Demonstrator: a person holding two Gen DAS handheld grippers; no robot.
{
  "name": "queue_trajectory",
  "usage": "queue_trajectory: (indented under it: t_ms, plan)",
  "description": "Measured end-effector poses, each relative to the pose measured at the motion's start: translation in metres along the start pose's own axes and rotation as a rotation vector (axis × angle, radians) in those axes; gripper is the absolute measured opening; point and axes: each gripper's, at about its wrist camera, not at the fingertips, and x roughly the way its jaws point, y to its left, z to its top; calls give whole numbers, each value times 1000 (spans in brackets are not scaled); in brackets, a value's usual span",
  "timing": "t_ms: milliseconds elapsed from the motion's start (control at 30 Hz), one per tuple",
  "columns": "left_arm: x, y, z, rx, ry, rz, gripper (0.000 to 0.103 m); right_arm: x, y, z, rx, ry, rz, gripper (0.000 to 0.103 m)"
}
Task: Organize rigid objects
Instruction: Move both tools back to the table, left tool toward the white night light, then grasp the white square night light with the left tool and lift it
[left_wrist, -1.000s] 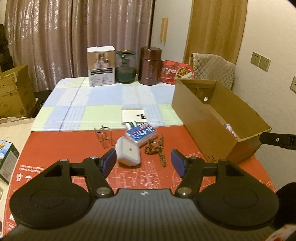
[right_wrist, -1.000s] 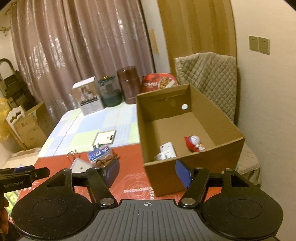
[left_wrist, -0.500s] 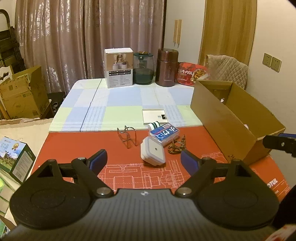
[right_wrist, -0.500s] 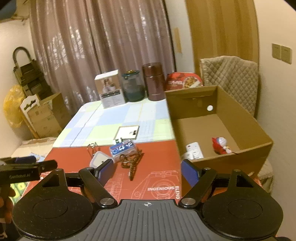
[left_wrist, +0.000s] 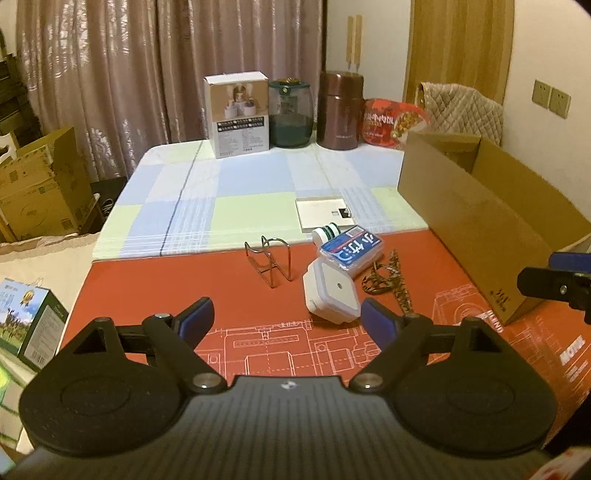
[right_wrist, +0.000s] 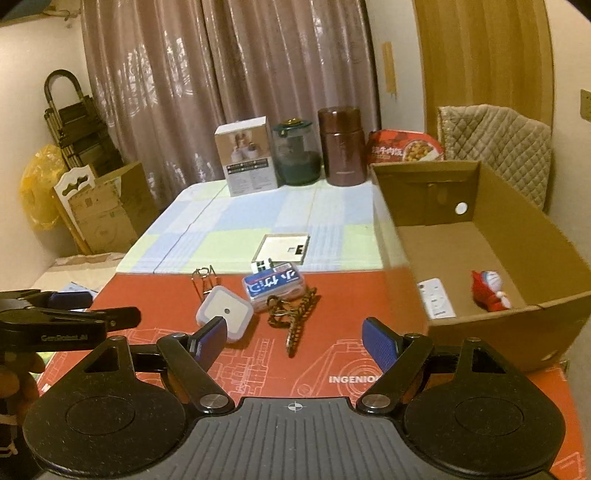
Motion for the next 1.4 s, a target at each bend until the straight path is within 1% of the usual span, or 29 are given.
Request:
queue_trajectory:
  t_ms: [133,300,533,667,800,900,1000,1067,1100,1133,1167,1233,1400]
  plan:
    - [25,2,-2,29,18,-15,84,23,1,-5,-17,20,5,77]
    - [55,-2,-7,84,21,-33,84,54,-4,-11,13,53,-7,77]
    - [95,-27,-18,202,18,-69,84,89,-18,-15,63,82,-20,77]
    - [113,-44,-21,263,14,-85,84,101,-24,-15,86,85,-21,77]
    - [126,-57,-25,318,3,-58,83,107,-26,-13,80,95,-11,77]
    - [135,-64,-25,339,-10,-42,79,111,-30,-11,89,97,-10,77]
    - [142,-72,-28,398,-22,-21,78,114,-34,-10,100,93,-20,77]
    - [146,-77,-30,440,-32,7,73,115,-36,-9,106,95,-13,77]
    - [146,-79,-31,459,-38,20,68,115,-36,-9,104,95,-14,77]
    - [146,-79,-32,473,-40,31,65,115,-36,-9,101,94,-16,77]
    - [146,-79,-32,478,-38,34,65,115,-36,-9,100,94,-17,77]
    - [144,-73,-29,446,-20,35,63,117,-35,-10,102,98,-18,77]
    - [133,-42,-11,271,60,-12,62,122,-33,-11,85,111,-12,77]
